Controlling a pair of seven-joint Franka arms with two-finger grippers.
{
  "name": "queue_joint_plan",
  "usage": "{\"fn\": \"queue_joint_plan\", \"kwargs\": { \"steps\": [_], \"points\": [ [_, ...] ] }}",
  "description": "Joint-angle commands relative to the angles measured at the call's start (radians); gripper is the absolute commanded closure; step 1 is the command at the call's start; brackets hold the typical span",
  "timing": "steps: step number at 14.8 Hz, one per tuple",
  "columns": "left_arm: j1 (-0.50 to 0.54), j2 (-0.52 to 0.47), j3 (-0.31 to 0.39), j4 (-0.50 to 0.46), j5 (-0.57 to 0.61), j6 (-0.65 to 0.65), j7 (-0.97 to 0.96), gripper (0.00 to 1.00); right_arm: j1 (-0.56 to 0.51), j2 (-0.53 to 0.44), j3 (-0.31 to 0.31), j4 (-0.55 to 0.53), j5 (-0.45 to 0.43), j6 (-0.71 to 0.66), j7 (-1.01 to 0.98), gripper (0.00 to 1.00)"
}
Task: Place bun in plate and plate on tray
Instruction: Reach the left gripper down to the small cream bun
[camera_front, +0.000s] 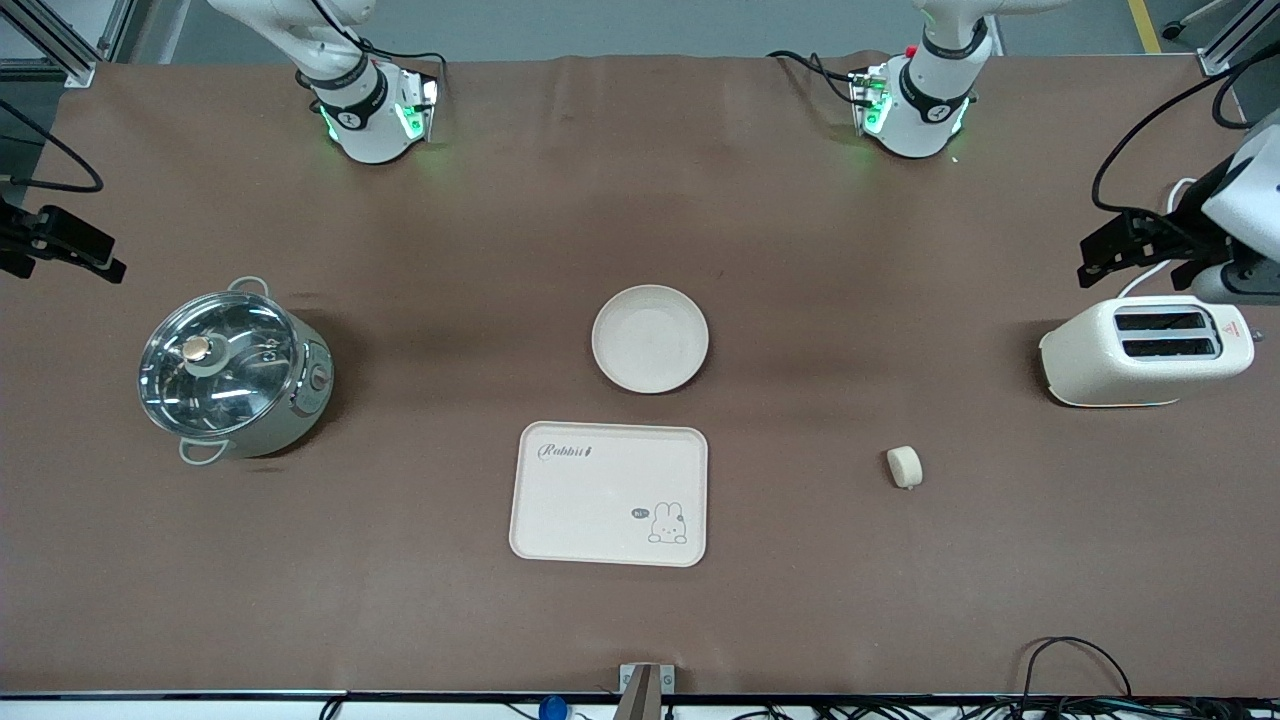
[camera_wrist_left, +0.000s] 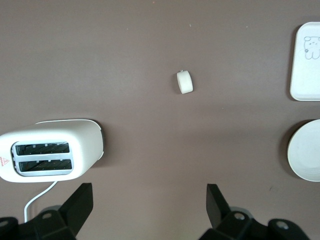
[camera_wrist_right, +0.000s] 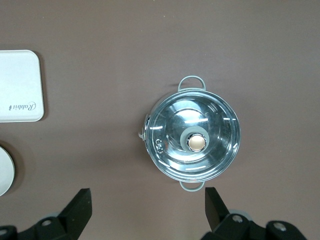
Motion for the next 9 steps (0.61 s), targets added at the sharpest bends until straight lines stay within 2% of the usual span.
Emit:
{"fn": "queue_joint_plan", "kwargs": {
  "steps": [1,4,6,9],
  "points": [
    [0.004,0.108,0.001,0.018,0.003,0.099,0.006,0.00,-0.007,-0.006,0.008,-0.005,-0.005,0.002,-0.008,0.00],
    [0.002,0.209,0.002,-0.031,0.005,0.274,-0.010,0.00,-0.007,-0.006,0.006,-0.005,-0.005,0.002,-0.008,0.00],
    [-0.006,0.280,0.002,-0.043,0.006,0.378,-0.110,0.00,-0.007,-0.006,0.008,-0.005,-0.005,0.002,-0.008,0.00],
    [-0.015,0.396,-0.008,-0.043,0.026,0.457,-0.253,0.00,-0.007,-0.006,0.006,-0.011,-0.004,-0.006,-0.006,0.00]
  ]
}}
